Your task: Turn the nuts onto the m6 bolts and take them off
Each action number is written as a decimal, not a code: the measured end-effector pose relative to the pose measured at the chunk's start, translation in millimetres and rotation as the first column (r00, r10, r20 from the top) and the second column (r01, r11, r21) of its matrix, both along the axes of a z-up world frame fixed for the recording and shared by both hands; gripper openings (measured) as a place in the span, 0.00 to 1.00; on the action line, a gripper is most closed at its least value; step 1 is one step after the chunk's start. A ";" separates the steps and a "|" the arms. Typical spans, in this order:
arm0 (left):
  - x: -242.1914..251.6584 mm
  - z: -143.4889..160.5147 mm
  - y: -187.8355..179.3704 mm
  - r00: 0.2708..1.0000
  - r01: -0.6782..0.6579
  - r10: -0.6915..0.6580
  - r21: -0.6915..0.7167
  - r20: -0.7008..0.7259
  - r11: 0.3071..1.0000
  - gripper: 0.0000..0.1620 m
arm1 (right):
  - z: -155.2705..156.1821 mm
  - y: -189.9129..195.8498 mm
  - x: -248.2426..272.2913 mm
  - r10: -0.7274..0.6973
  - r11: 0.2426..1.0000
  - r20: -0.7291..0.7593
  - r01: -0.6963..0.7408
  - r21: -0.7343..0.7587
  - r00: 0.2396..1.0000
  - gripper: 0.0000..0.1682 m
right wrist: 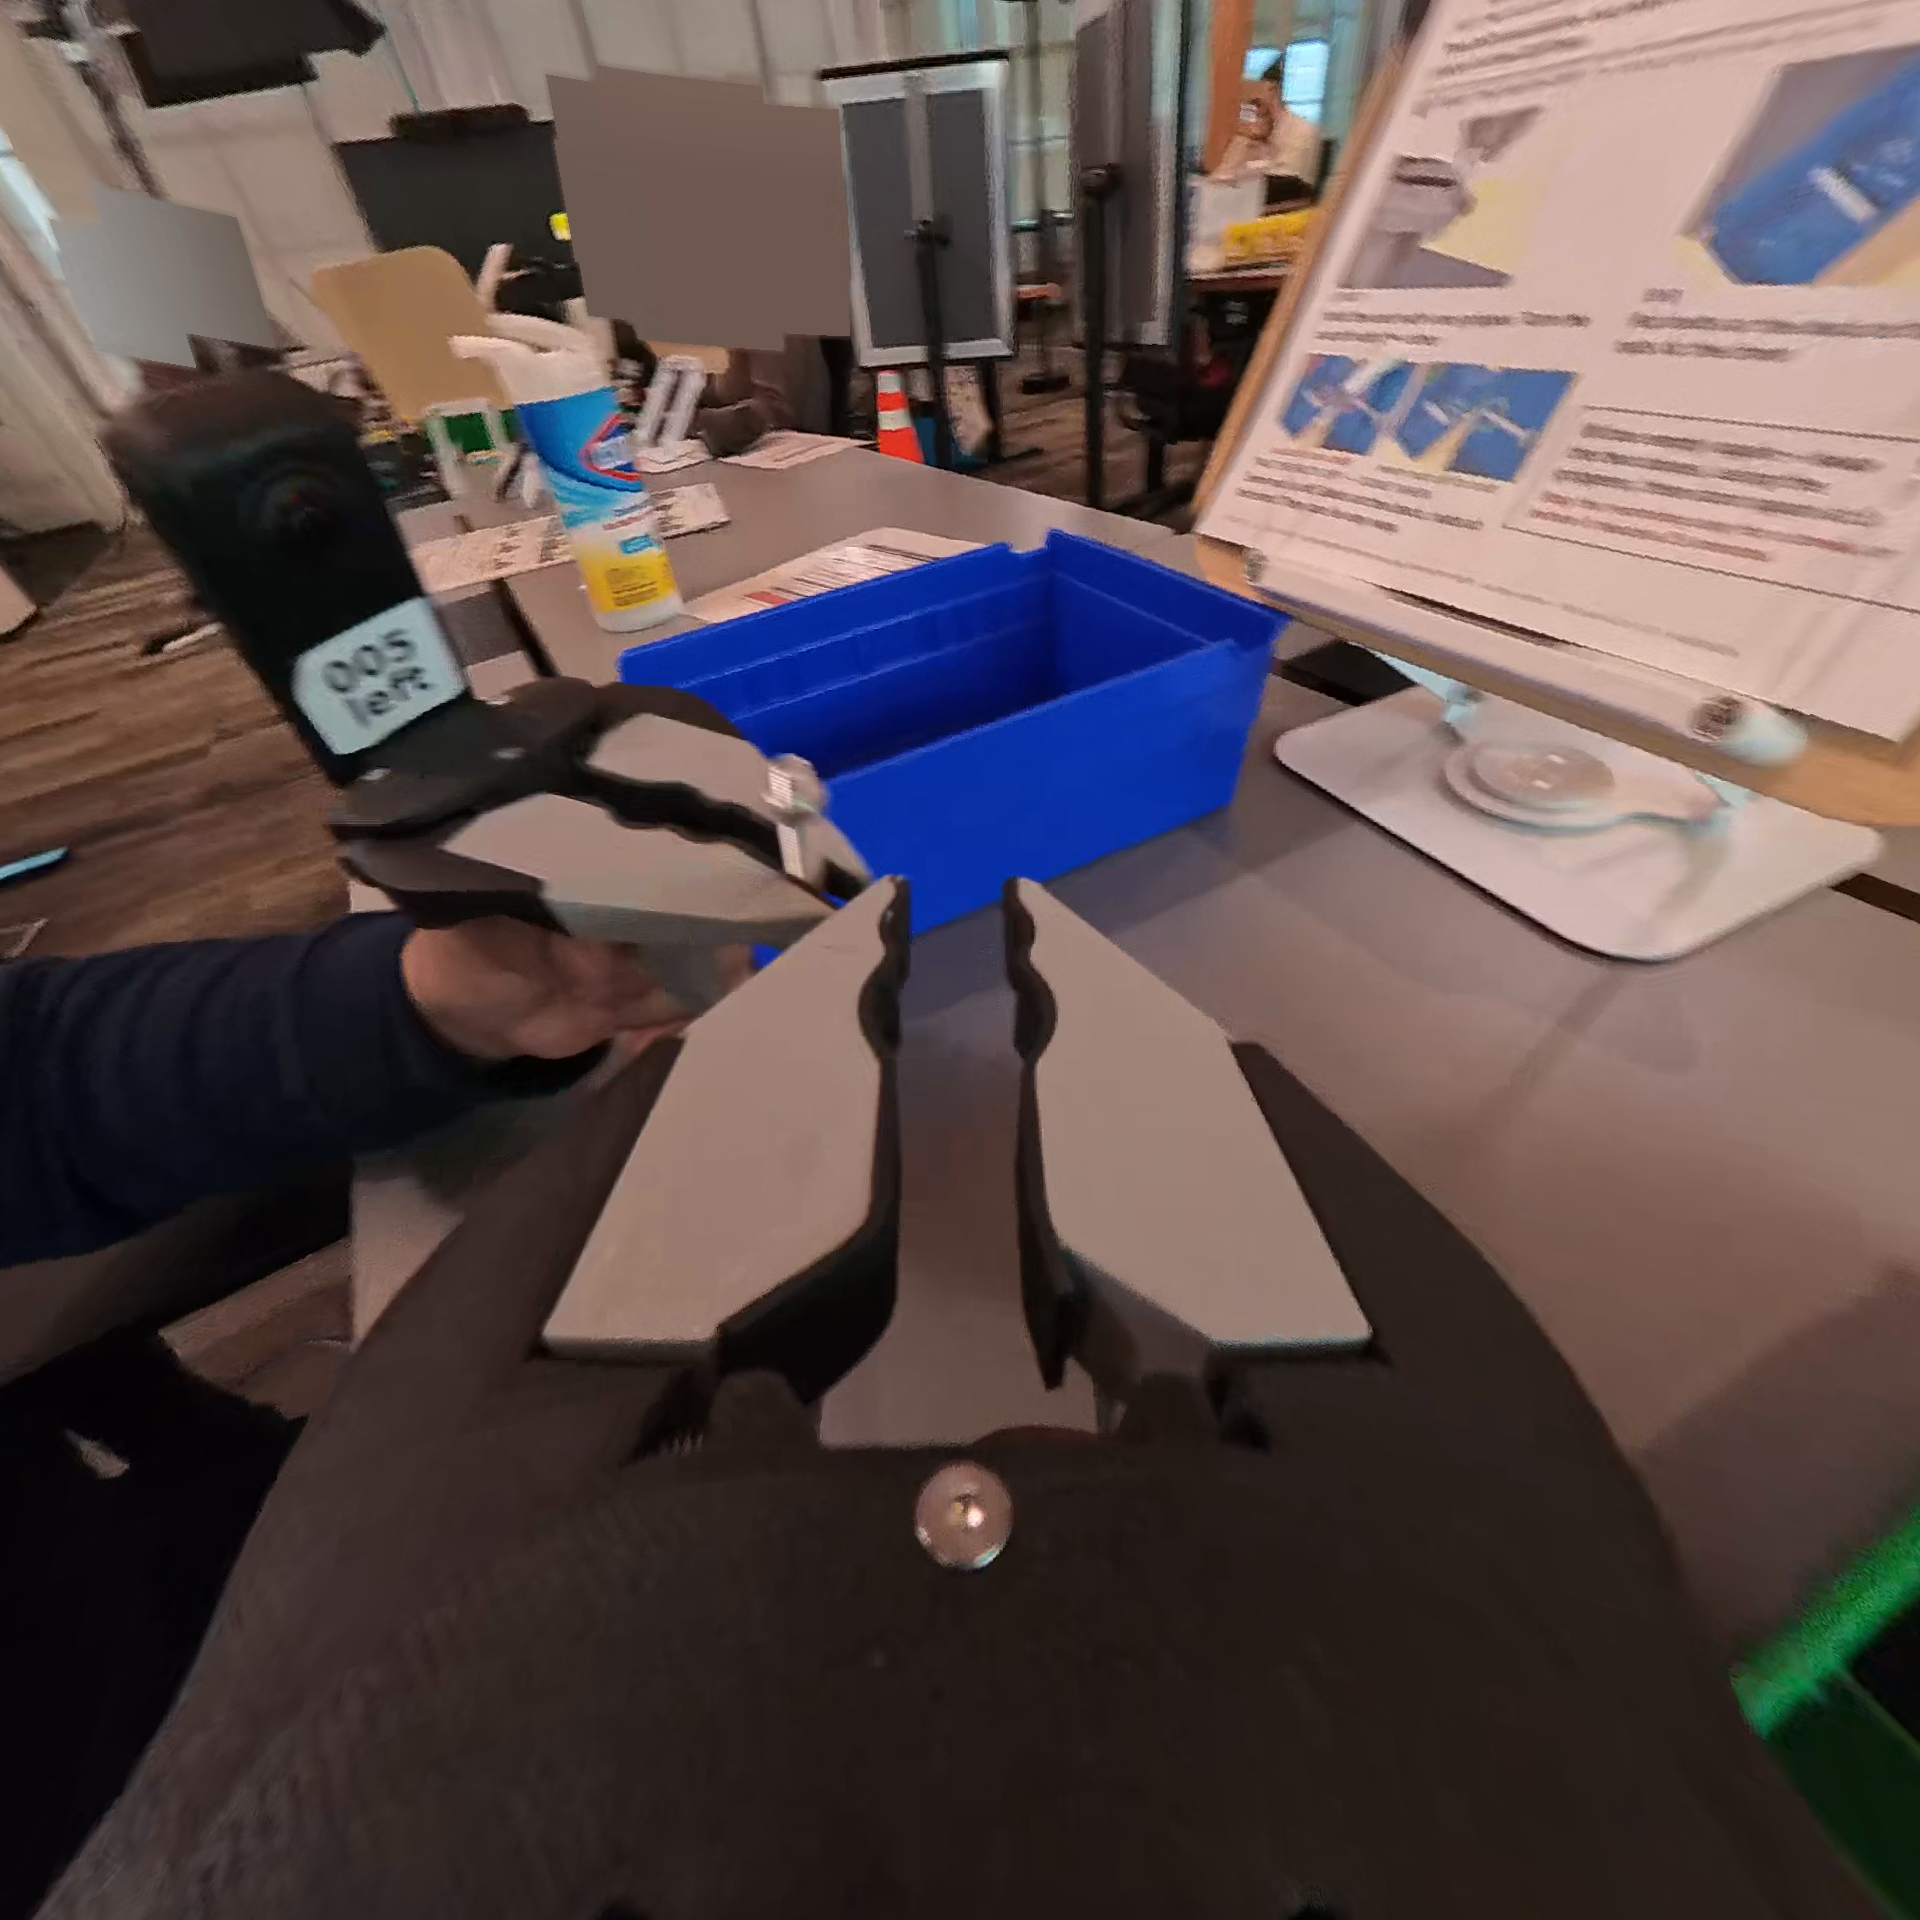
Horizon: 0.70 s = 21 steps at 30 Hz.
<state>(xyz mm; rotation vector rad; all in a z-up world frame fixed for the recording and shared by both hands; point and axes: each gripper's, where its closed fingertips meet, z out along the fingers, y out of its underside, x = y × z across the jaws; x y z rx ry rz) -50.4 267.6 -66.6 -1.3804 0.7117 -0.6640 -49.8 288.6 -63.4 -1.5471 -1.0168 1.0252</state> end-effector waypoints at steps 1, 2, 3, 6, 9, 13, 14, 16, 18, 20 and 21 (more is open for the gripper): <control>-3.0 2.5 0.4 1.000 0.012 -0.012 -0.017 0.028 1.000 0.01 | -1.0 8.8 5.4 -0.041 0.999 0.001 0.041 0.000 0.999 0.11; -5.4 1.8 2.2 0.999 0.015 -0.014 -0.038 0.035 0.999 0.01 | -0.6 11.2 7.7 -0.050 0.999 -0.003 0.050 0.001 0.999 0.15; -7.5 0.7 4.7 0.999 0.001 0.000 -0.043 0.033 0.999 0.01 | 3.3 3.6 5.4 -0.005 1.000 -0.021 0.005 0.000 1.000 0.16; -0.3 -7.7 3.8 1.000 0.004 -0.005 -0.034 -0.024 0.999 0.01 | 18.0 -21.8 -5.6 0.096 0.995 -0.080 -0.093 0.034 0.992 0.18; 9.3 -12.8 -0.8 0.998 0.021 -0.022 -0.018 -0.066 1.000 0.01 | 13.4 -28.9 -13.4 0.102 0.992 -0.037 -0.098 0.079 0.994 0.20; -0.1 -10.1 6.1 0.999 -0.019 0.018 -0.027 -0.041 0.999 0.01 | -2.7 6.6 0.9 -0.072 0.997 0.039 0.070 0.046 0.997 0.15; -2.7 -8.0 6.0 1.000 -0.006 0.005 -0.037 -0.016 0.999 0.01 | -3.6 16.5 8.2 -0.117 0.993 0.038 0.115 0.038 0.992 0.08; -5.9 -6.3 7.4 1.000 -0.006 0.007 -0.051 0.005 0.999 0.01 | 3.8 12.8 10.7 -0.078 0.997 -0.009 0.078 0.021 0.997 0.15; -3.1 -7.9 6.8 1.000 -0.014 0.013 -0.036 -0.020 0.999 0.01 | 15.4 -7.7 2.5 0.032 0.999 -0.075 -0.031 0.015 0.997 0.16; 2.6 -11.1 4.4 0.999 0.001 -0.002 -0.038 -0.032 0.999 0.01 | 17.2 -19.8 -5.5 0.079 0.996 -0.082 -0.076 0.036 0.994 0.19; 4.6 -13.0 4.0 0.999 0.004 -0.006 -0.040 -0.039 0.999 0.01 | 15.9 -25.7 -9.7 0.107 0.994 -0.078 -0.104 0.041 0.991 0.19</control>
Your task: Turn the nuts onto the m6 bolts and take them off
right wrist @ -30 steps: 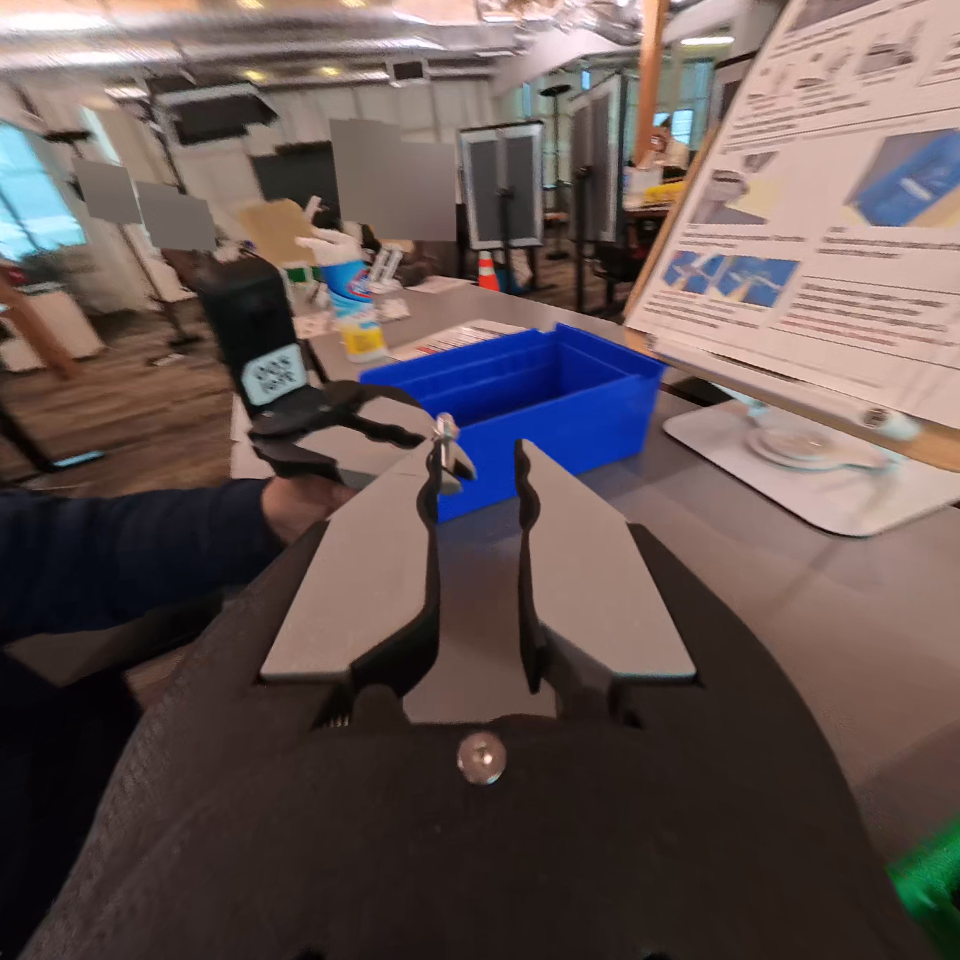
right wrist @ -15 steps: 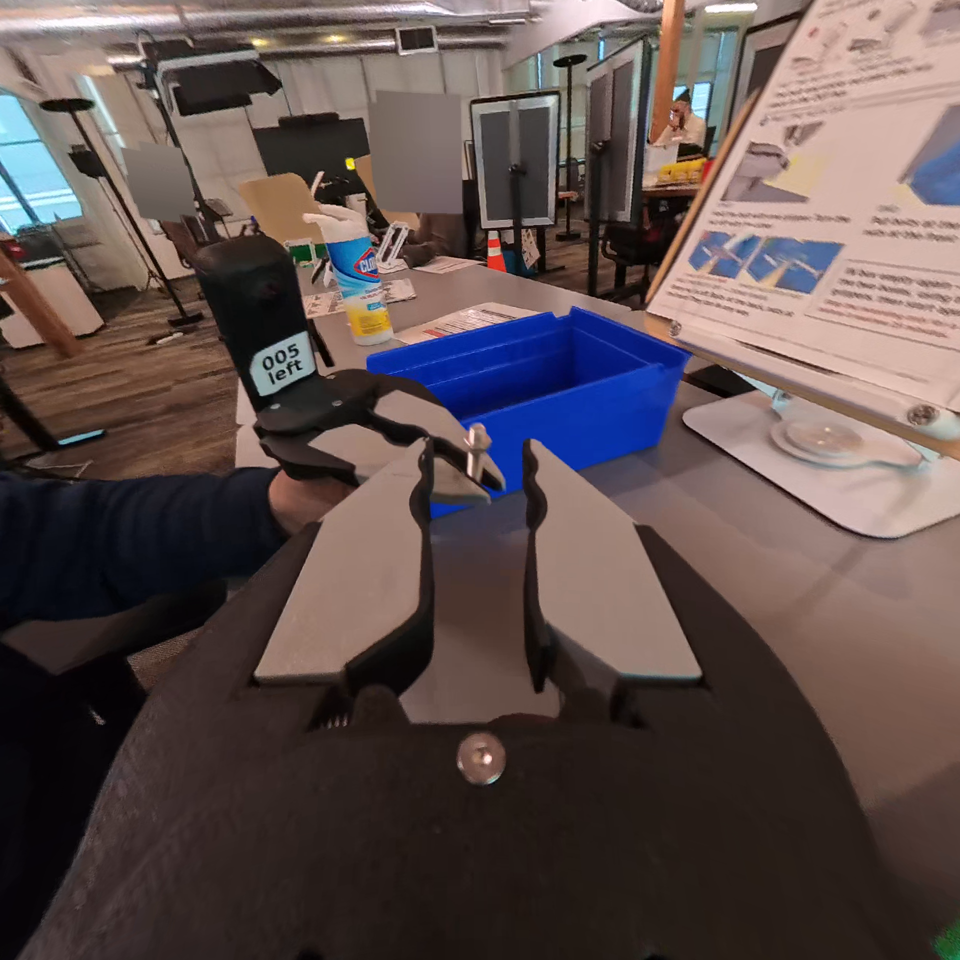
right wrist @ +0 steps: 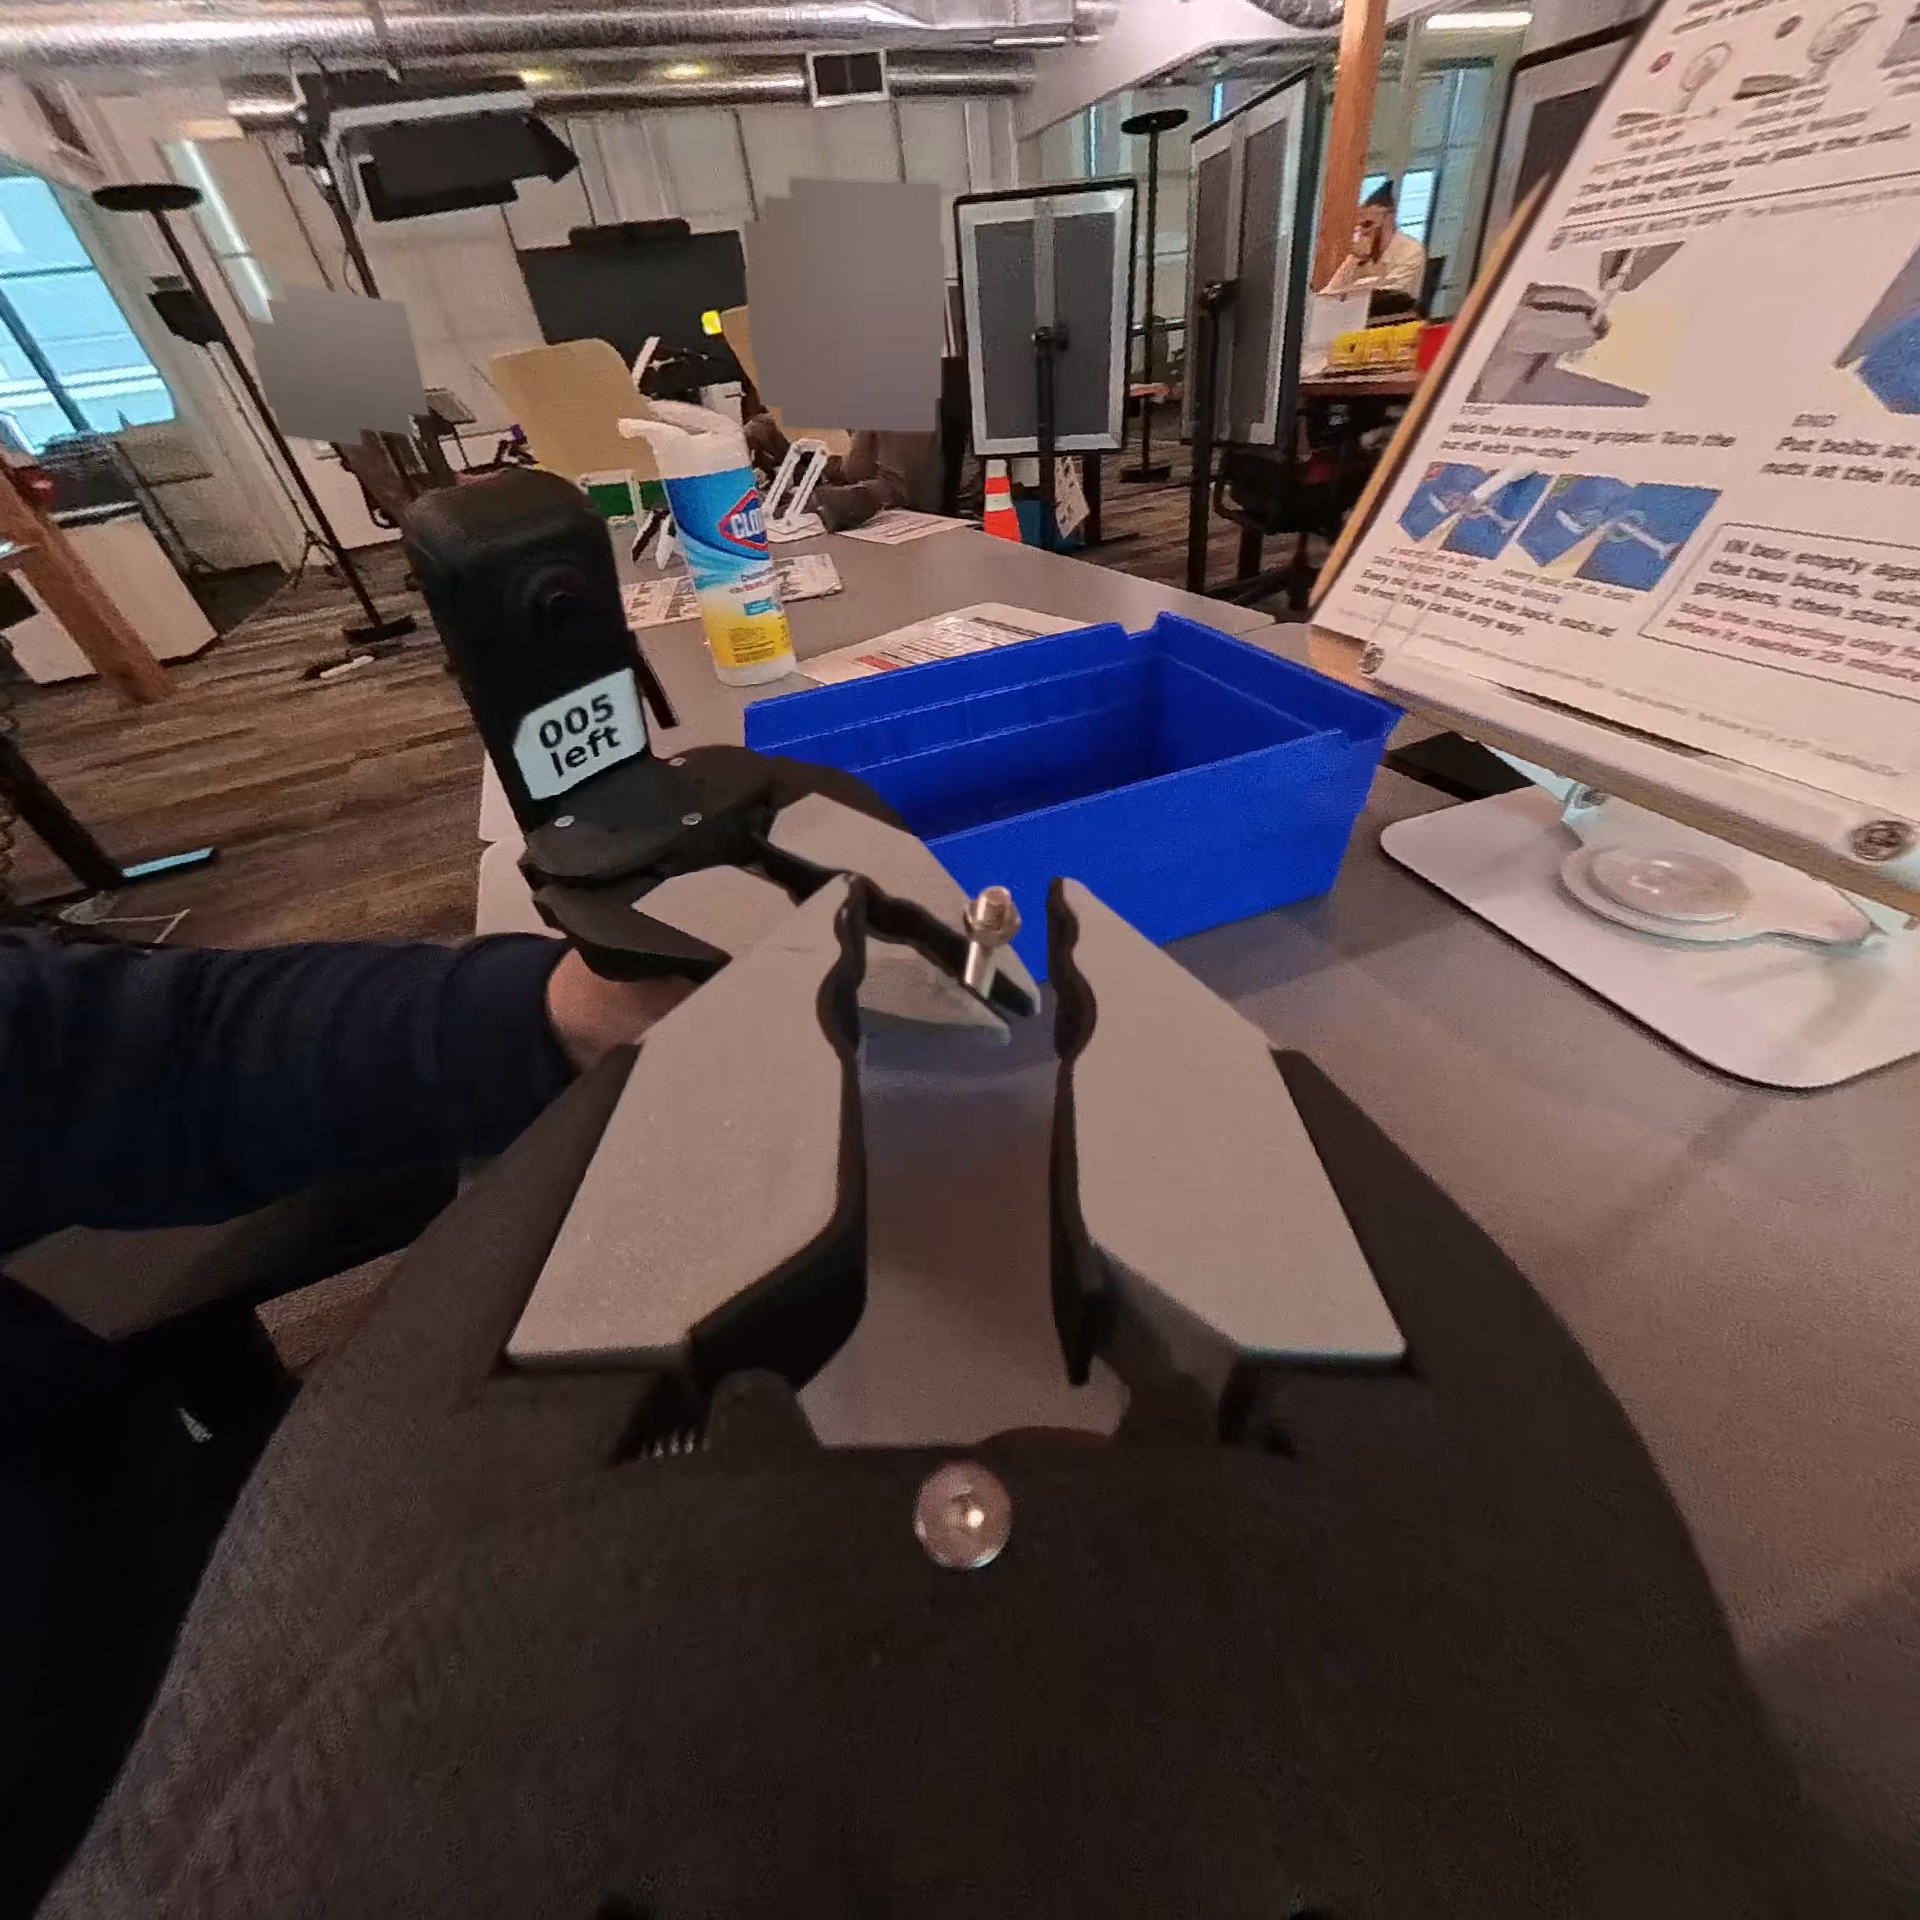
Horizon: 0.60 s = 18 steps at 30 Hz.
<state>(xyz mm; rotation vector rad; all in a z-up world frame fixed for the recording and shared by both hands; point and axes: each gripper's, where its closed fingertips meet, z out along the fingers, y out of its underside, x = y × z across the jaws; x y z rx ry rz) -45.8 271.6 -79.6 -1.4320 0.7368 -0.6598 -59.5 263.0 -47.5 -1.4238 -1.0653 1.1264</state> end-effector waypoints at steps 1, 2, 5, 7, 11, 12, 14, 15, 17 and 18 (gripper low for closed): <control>1.6 -1.8 -0.3 1.000 0.002 -0.002 0.000 -0.008 1.000 0.01 | -2.4 -2.0 -2.9 0.008 1.000 0.007 -0.008 -0.004 1.000 0.19; 2.4 -2.4 -0.7 1.000 0.002 -0.002 0.001 -0.010 1.000 0.01 | -6.3 1.8 -3.7 -0.012 1.000 0.023 0.012 -0.012 1.000 0.15; -2.1 -2.7 3.1 0.999 -0.030 0.030 0.002 -0.021 1.000 0.01 | -21.6 27.5 5.8 -0.111 0.991 0.089 0.118 -0.070 0.990 0.20; -4.2 0.9 3.3 1.000 -0.023 0.023 -0.006 0.016 1.000 0.01 | -24.0 30.4 9.9 -0.091 0.987 0.081 0.101 -0.122 0.992 0.19; -6.9 3.9 3.3 0.999 -0.025 0.025 -0.007 0.029 1.000 0.01 | -14.1 18.5 4.8 -0.045 0.996 0.027 0.047 -0.082 0.999 0.15; -6.1 3.0 3.4 0.999 -0.028 0.028 -0.003 0.022 1.000 0.01 | -11.6 11.9 1.5 -0.011 0.996 0.006 0.012 -0.088 1.000 0.15; -2.1 -0.8 2.3 1.000 -0.023 0.023 0.004 -0.003 1.000 0.01 | -11.2 6.8 -3.3 0.018 0.994 -0.022 -0.020 -0.110 1.000 0.14; 0.0 -2.6 1.7 1.000 -0.019 0.019 0.004 -0.010 1.000 0.01 | -13.7 7.2 -5.0 0.021 0.991 -0.026 -0.025 -0.132 0.999 0.14; 3.5 -5.9 0.3 1.000 -0.008 0.008 0.000 -0.025 1.000 0.01 | -19.4 8.6 -6.5 0.035 0.983 -0.027 -0.039 -0.180 0.999 0.09; 4.9 -7.0 -0.3 1.000 -0.004 0.004 0.001 -0.029 1.000 0.01 | -19.9 9.5 -5.7 0.041 0.979 -0.036 -0.047 -0.199 0.999 0.04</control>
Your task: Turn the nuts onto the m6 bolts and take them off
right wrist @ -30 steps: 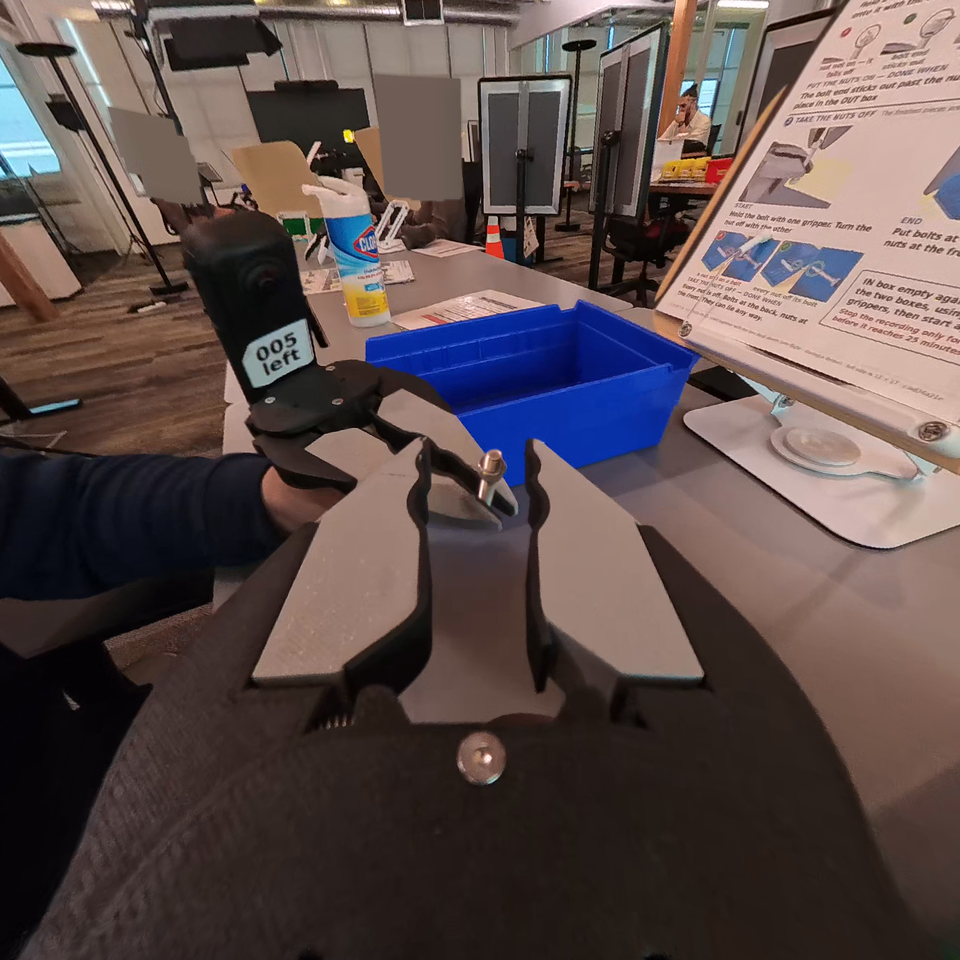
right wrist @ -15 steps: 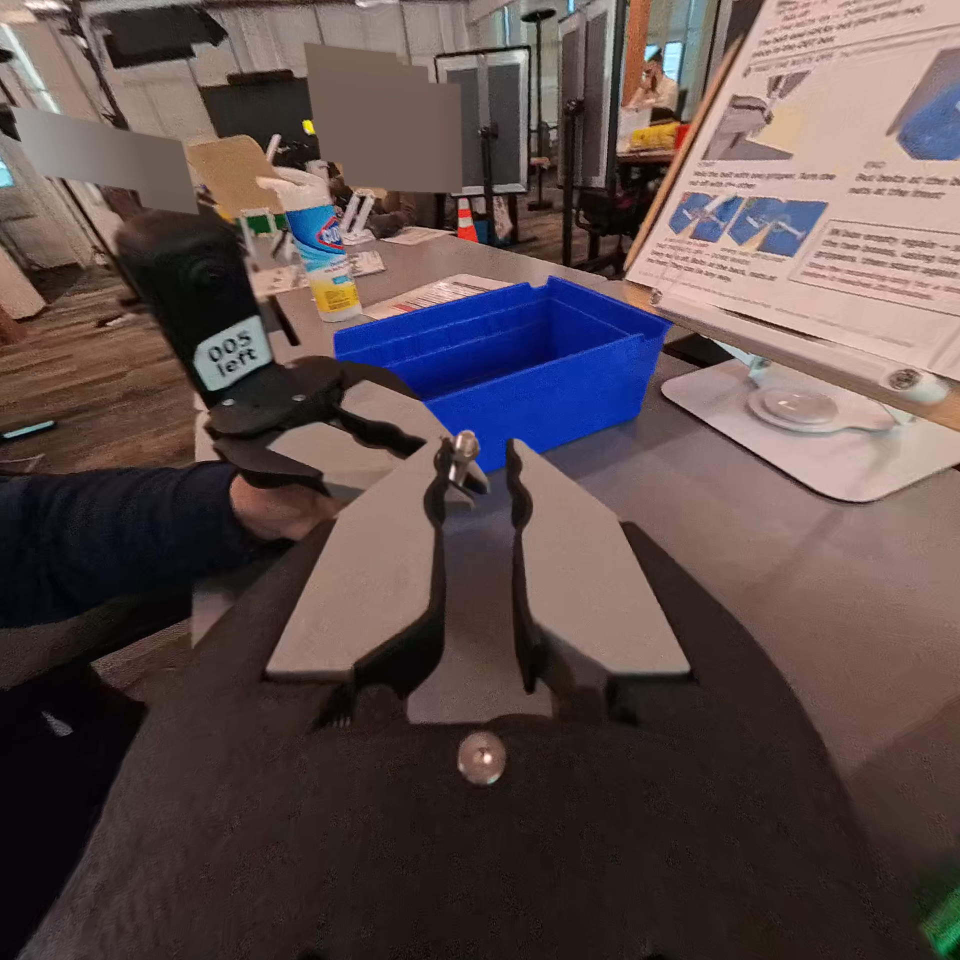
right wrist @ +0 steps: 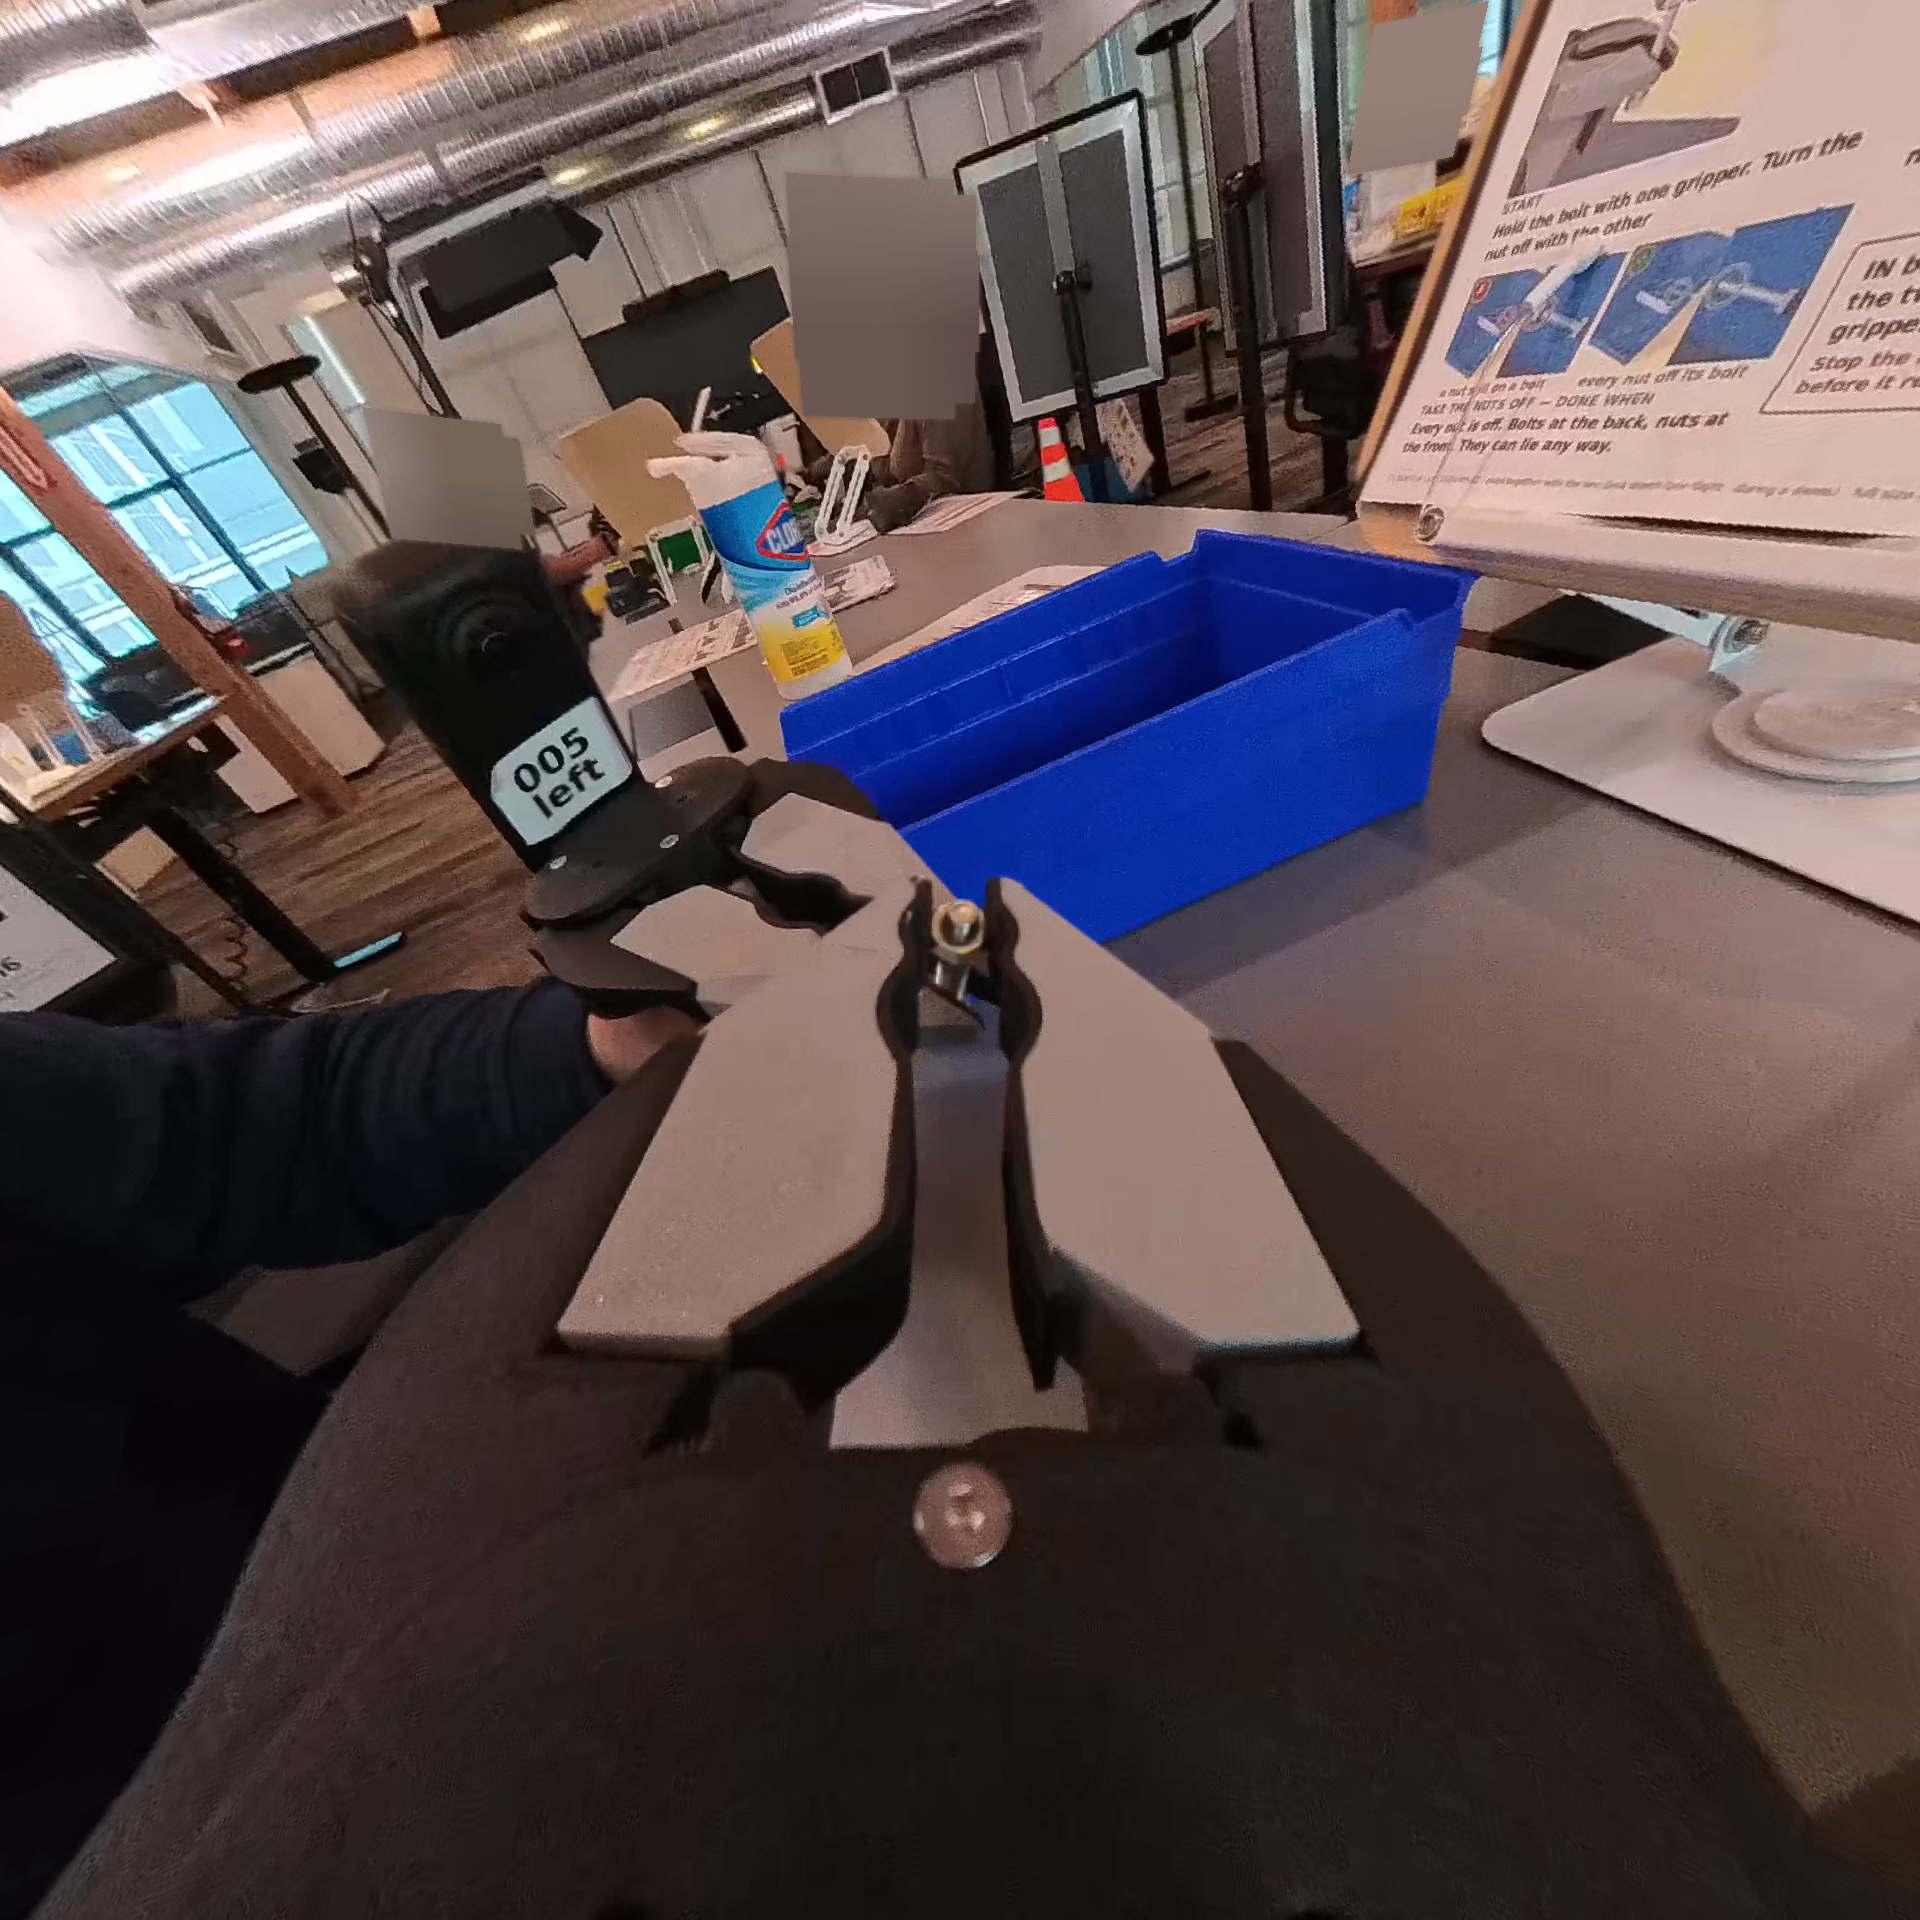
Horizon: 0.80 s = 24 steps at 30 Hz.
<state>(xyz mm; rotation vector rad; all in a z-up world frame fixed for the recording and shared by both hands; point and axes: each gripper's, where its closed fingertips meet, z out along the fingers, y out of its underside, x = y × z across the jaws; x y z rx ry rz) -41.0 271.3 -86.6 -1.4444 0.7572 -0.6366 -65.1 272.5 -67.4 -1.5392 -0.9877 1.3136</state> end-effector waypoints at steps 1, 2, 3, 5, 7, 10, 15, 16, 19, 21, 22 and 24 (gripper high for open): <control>1.2 -0.3 -0.4 1.000 0.002 -0.002 0.003 -0.001 1.000 0.01 | 0.3 -0.7 0.9 0.017 1.000 -0.009 -0.017 -0.017 1.000 0.04; 1.8 -0.7 -0.4 1.000 0.001 -0.001 0.003 -0.003 1.000 0.01 | 0.0 -0.8 1.4 0.028 0.999 -0.011 -0.028 -0.031 1.000 0.04; 1.9 -1.2 0.0 1.000 -0.002 0.002 0.002 -0.007 1.000 0.01 | -0.9 -0.1 1.9 0.030 0.999 -0.007 -0.031 -0.036 1.000 0.04; 2.1 -4.9 1.5 1.000 -0.008 0.008 -0.009 -0.023 1.000 0.01 | -4.9 1.2 2.1 0.022 1.000 0.023 -0.022 -0.017 0.999 0.04; 3.5 -11.8 2.9 0.999 -0.007 0.005 -0.041 -0.046 0.999 0.02 | -10.7 1.9 1.1 -0.005 0.999 0.085 0.001 0.049 0.996 0.04; 5.4 -18.1 2.7 0.998 0.004 -0.008 -0.062 -0.070 0.998 0.02 | -16.7 0.1 -1.8 -0.037 0.990 0.155 0.015 0.139 0.987 0.04; 6.9 -22.6 2.7 0.997 0.021 -0.027 -0.097 -0.068 0.995 0.02 | -18.3 -6.9 -7.0 0.010 0.996 0.136 -0.023 0.091 0.991 0.04; 7.9 -21.4 1.4 0.998 0.038 -0.043 -0.109 -0.045 0.993 0.02 | -16.9 -8.6 -7.5 0.027 0.997 0.119 -0.035 0.067 0.993 0.04; 9.0 -18.5 -1.5 0.997 0.076 -0.077 -0.135 -0.002 0.988 0.01 | -14.2 -8.5 -6.2 0.037 0.998 0.095 -0.042 0.048 0.995 0.04; 2.7 -18.0 3.6 0.999 0.023 -0.027 -0.106 -0.035 0.994 0.01 | -13.7 -1.9 -3.4 -0.007 0.998 0.100 0.000 0.070 0.995 0.04; -1.9 -17.3 7.7 0.999 -0.019 0.014 -0.085 -0.052 0.996 0.01 | -12.6 0.3 -1.7 -0.023 0.996 0.098 0.015 0.084 0.995 0.04; -8.7 -15.7 12.0 0.997 -0.055 0.051 -0.078 -0.054 0.995 0.01 | -8.5 2.3 1.3 -0.039 0.995 0.082 0.031 0.096 0.996 0.09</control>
